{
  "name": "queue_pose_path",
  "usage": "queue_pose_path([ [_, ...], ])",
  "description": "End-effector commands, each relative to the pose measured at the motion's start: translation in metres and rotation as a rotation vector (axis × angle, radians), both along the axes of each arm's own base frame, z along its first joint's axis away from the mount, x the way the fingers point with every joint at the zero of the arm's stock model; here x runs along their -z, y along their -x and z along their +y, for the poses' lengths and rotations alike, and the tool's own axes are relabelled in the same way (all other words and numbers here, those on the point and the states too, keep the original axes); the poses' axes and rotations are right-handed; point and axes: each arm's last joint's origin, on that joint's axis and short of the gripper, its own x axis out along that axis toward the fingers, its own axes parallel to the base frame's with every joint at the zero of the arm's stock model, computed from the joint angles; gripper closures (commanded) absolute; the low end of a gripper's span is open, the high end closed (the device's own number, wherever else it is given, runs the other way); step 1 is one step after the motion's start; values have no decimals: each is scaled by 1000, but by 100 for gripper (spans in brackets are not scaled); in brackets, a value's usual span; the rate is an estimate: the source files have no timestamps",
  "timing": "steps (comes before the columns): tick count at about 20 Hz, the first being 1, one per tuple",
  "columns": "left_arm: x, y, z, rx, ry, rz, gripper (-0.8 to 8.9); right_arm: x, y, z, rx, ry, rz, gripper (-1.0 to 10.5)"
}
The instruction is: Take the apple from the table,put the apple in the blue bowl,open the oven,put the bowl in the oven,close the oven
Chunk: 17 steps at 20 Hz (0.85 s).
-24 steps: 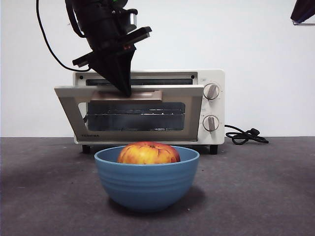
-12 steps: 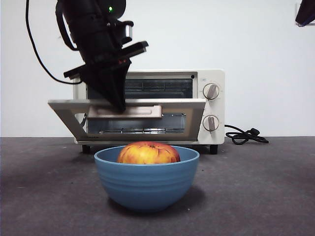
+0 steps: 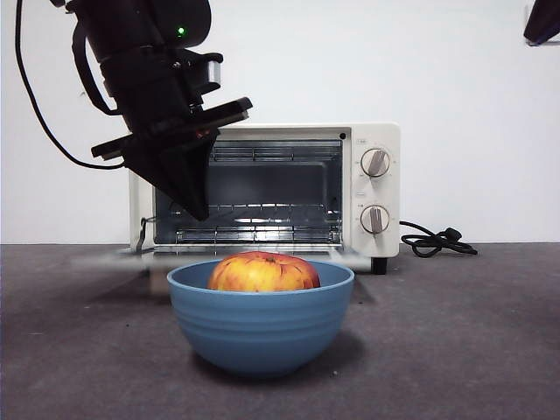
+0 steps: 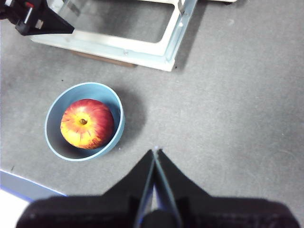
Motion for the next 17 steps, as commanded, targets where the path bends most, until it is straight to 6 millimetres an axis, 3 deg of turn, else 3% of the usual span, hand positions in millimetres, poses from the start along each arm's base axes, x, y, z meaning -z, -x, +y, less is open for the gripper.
queue_pose_path([
  [1,1,4,-1,1,4,9,820,3,0,1,-4,8,0,953],
  [4,-10,15,-3,23,7,3,820,3,0,1,-4,7,2,953],
  [8,-49,45,2,58,52,-70,819,5,-2,5,-35,-6,31,953],
  [12,-95,89,25,79,95,-143,819,14,-12,23,-117,-24,130,945],
  [17,-132,145,63,81,131,-207,819,40,-35,48,-178,56,277,945],
])
